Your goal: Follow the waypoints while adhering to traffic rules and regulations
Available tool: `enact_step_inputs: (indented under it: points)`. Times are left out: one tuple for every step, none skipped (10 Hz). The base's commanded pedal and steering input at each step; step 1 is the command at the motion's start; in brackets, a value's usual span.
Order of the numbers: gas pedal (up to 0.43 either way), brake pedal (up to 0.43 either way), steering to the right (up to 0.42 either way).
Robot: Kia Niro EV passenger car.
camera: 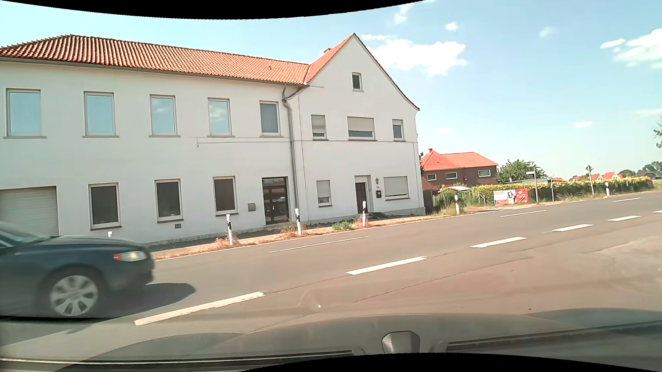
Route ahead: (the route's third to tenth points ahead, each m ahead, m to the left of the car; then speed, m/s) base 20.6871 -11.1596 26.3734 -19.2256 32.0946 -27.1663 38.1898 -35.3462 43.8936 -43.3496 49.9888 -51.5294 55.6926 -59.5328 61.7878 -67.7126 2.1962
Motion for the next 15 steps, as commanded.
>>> enact_step_inputs:
  points:
    - [0.0,0.195,0.081]
    - [0.0,0.201,0.083]
    - [0.0,0.195,0.085]
    - [0.0,0.049,0.086]
    - [0.0,0.006,0.089]
    - [0.0,0.006,0.097]
    - [0.02,0.006,0.108]
    - [0.157,0.006,0.117]
    - [0.28,0.006,0.13]
    - [0.299,0.006,0.139]
    - [0.319,0.006,0.144]
    - [0.358,0.006,0.146]
    - [0.398,0.006,0.148]
    - [0.421,0.006,0.148]
    - [0.421,0.006,0.149]
